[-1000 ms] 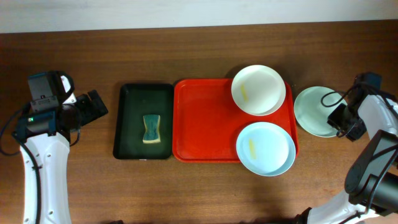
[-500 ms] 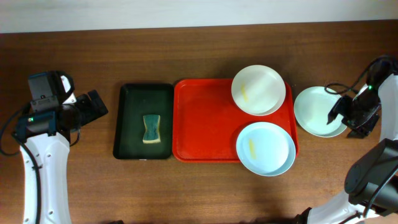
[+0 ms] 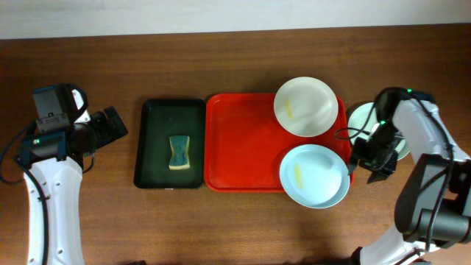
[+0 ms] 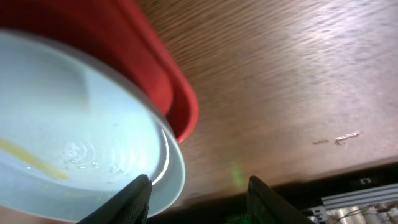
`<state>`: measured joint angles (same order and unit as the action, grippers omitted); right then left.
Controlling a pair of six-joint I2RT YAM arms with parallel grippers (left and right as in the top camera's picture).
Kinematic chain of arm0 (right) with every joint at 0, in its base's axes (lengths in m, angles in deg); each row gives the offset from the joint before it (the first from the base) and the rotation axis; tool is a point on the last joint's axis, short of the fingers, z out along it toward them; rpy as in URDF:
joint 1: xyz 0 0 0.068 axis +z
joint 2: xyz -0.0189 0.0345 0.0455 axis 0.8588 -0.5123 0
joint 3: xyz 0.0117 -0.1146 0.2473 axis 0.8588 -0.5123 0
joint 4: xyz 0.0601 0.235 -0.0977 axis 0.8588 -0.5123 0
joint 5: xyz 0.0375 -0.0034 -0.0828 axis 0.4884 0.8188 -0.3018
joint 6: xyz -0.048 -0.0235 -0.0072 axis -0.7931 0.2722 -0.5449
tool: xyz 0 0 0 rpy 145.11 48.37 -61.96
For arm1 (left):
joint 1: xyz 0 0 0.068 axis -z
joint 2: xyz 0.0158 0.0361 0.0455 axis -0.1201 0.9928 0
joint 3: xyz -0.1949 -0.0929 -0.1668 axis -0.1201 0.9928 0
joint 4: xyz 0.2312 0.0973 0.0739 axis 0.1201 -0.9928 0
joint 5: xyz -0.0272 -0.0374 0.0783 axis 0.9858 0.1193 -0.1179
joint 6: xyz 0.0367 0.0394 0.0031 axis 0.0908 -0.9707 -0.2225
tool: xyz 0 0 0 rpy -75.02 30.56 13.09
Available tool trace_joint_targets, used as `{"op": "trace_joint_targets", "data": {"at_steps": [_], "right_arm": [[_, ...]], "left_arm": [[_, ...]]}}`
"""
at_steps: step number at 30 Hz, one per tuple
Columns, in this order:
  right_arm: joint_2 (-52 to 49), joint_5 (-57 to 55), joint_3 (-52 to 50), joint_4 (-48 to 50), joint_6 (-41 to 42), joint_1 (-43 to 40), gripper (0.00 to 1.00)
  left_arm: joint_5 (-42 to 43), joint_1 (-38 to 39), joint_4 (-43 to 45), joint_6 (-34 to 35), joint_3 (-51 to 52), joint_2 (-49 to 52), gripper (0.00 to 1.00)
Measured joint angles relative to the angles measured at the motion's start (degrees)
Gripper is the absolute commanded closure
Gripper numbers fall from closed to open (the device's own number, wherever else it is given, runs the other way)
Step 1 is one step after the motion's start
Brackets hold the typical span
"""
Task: Clean dirty plates on tray and stack at the side
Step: 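Move the right gripper to the light blue plate rim and grasp it, then drag the light blue plate left to the tray center with right gripper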
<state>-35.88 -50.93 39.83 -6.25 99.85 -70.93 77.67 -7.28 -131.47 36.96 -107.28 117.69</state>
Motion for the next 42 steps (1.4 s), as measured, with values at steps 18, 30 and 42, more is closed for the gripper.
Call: {"op": "trace_joint_targets", "data": {"at_steps": [18, 30, 42], "right_arm": [[0.0, 0.0, -7.4, 6.9, 2.3, 3.0, 0.81], [0.0, 3.8, -7.5, 7.1, 2.1, 3.0, 0.96], [0.0, 8.4, -8.3, 8.1, 2.1, 8.5, 0.96]], "left_arm": [[0.0, 0.0, 0.0, 0.0, 0.0, 0.0, 0.01], [0.0, 0.0, 0.0, 0.0, 0.0, 0.0, 0.01], [0.0, 0.0, 0.0, 0.0, 0.0, 0.0, 0.01]]}}
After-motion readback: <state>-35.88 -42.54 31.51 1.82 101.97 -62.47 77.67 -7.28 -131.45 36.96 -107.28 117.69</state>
